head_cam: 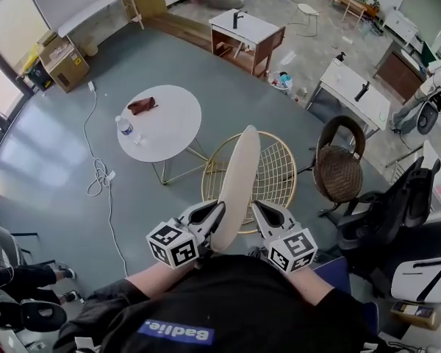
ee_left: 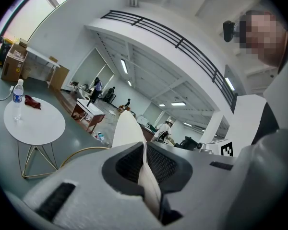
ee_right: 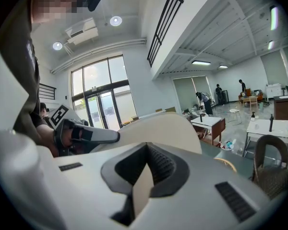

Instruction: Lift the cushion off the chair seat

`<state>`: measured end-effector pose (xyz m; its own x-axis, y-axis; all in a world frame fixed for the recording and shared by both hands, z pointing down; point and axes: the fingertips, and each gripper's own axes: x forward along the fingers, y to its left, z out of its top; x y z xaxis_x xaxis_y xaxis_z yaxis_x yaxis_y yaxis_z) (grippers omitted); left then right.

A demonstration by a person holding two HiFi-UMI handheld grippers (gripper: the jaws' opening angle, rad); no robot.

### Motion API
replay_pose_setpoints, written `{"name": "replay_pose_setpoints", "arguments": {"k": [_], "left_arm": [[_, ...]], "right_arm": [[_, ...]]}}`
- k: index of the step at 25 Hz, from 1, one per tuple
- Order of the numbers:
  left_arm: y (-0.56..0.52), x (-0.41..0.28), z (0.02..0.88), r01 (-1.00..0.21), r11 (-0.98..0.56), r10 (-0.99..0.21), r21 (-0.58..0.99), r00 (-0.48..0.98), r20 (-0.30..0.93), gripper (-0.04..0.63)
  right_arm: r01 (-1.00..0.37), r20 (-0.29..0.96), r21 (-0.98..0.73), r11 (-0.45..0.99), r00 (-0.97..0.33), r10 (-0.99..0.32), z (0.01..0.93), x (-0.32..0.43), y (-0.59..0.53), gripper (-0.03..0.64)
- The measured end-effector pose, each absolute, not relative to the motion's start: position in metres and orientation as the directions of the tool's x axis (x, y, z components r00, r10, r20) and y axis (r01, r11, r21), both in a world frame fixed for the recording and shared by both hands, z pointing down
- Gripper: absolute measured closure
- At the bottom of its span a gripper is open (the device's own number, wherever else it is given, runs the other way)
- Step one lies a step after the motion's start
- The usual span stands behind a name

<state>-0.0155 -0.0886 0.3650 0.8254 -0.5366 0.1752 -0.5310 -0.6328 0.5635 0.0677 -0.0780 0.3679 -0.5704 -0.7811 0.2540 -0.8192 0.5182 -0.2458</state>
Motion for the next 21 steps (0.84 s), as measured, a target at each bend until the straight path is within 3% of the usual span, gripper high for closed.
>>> {"name": "replay_pose_setpoints", "arguments": {"k": [21], "left_arm": [[-0.0816, -0.0152, 0.3628, -0.522, -0.64, -0.525, 0.565, 0.833, 0.174, 0.561]], "right_arm": [[-0.817, 0.259, -0.252, 0.519, -0.573, -0.777, 0.367, 0.0667, -0.0704, 0.591]]}}
